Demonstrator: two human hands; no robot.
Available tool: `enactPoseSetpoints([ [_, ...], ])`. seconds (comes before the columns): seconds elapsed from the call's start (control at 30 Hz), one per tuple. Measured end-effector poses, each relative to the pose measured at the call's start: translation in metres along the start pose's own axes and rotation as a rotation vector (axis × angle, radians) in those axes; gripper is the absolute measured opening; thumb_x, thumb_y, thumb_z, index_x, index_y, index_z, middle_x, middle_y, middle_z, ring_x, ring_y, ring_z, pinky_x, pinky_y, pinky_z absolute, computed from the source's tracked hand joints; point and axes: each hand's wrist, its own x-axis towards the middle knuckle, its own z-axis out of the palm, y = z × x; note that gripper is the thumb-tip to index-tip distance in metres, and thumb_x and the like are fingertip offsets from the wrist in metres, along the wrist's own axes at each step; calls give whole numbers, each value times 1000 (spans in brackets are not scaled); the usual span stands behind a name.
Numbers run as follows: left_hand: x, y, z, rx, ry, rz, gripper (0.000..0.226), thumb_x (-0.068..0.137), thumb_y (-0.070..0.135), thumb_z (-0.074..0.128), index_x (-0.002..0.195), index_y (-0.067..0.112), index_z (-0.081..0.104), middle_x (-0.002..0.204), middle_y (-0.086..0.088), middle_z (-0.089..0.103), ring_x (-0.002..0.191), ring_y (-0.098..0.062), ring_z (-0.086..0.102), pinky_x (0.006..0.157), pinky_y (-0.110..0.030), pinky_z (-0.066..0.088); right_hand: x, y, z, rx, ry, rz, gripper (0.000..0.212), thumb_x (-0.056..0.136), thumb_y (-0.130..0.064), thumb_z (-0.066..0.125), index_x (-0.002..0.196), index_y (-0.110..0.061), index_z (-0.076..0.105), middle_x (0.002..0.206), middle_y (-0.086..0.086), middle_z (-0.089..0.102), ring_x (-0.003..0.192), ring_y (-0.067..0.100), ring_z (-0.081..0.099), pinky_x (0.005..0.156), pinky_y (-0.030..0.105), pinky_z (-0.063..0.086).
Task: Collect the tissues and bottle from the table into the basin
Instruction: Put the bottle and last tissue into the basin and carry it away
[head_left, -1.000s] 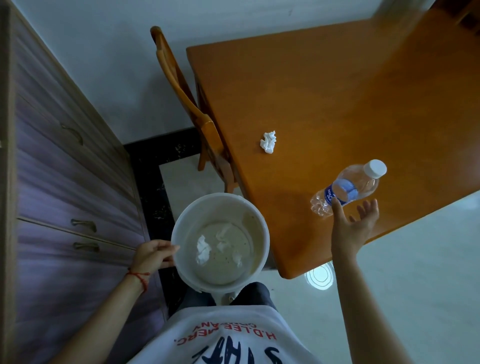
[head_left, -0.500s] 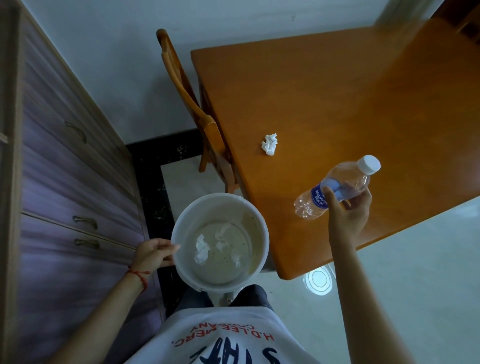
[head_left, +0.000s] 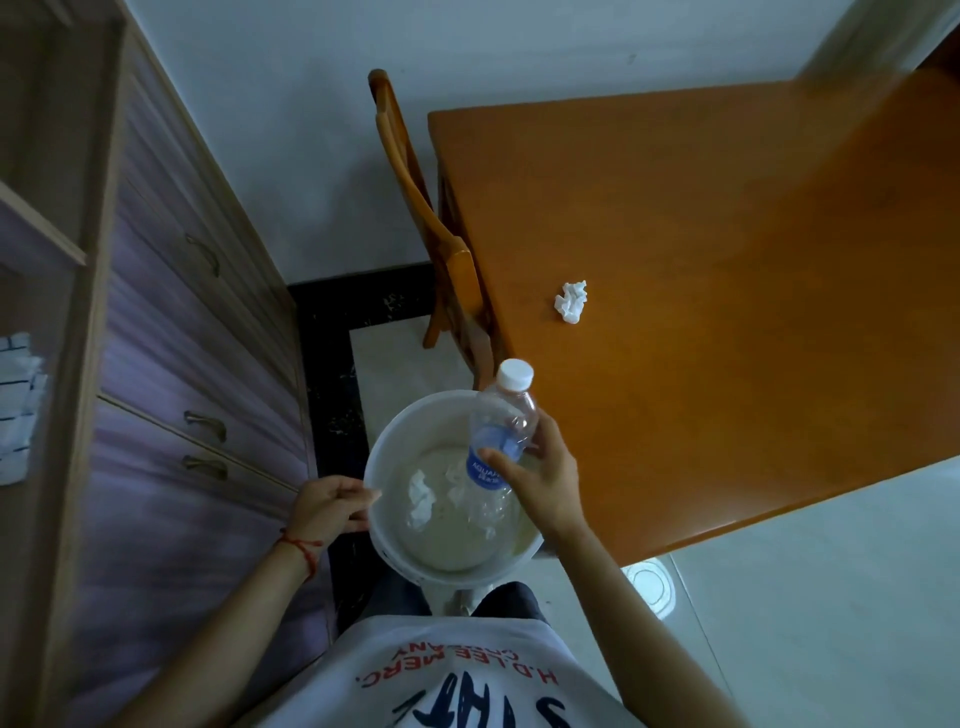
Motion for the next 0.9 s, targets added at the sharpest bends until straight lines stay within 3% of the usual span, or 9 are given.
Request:
enactPoseSetpoints([
  [0.1,-1,-2,-3,-19,1,4,22,79,-1,66,98,-10,60,83,-18,63,70,-27,62,50,-22,58,-1,8,4,-52,-102,36,60,72,-32,76,115,-51,40,113,-20,55,105,1,56,81,16,49],
  [0.23,-2,-6,-6,-15,9,10,22,79,-2,66,98,-12,60,79,-19,63,69,-28,63,50,-24,58,1,13,2,-173,-122,16,62,73,-38,73,124,-43,39,119,-15,53,112,4,50,89,24,44],
  [0.43,-4,-12,-15,-40,53,-1,10,79,-3,65,87,-7,61,74,-17,62,62,-25,60,42,-19,53,7,25,-12,-331,-21,37,62,78,-40,68,133,-25,42,132,-3,53,118,13,50,96,36,48],
  [0.57,-1,-12,-24,-71,66,-5,13,80,-4,63,90,-10,59,75,-17,62,58,-22,62,42,-20,53,5,38,-19,-396,46,75,50,86,-33,60,132,-18,45,130,5,56,118,21,53,99,45,47],
  [0.63,0,-11,-28,-81,65,-5,7,80,-4,63,85,-6,60,74,-16,63,55,-19,64,42,-19,53,6,43,-18,-376,37,122,43,87,-33,58,126,-16,50,121,5,61,106,18,59,91,40,52],
  [0.73,3,-6,-35,-85,46,-13,6,80,-3,64,83,-2,59,78,-16,64,64,-25,63,43,-19,53,7,47,-13,-364,-2,174,34,88,-32,57,118,-14,59,106,1,67,88,7,63,77,22,53],
  [0.9,16,6,-46,-56,16,-12,10,80,-3,63,88,-6,58,79,-17,63,63,-24,61,43,-20,54,11,45,0,-346,31,204,26,90,-28,55,111,-14,64,87,-5,65,75,2,62,63,12,45],
])
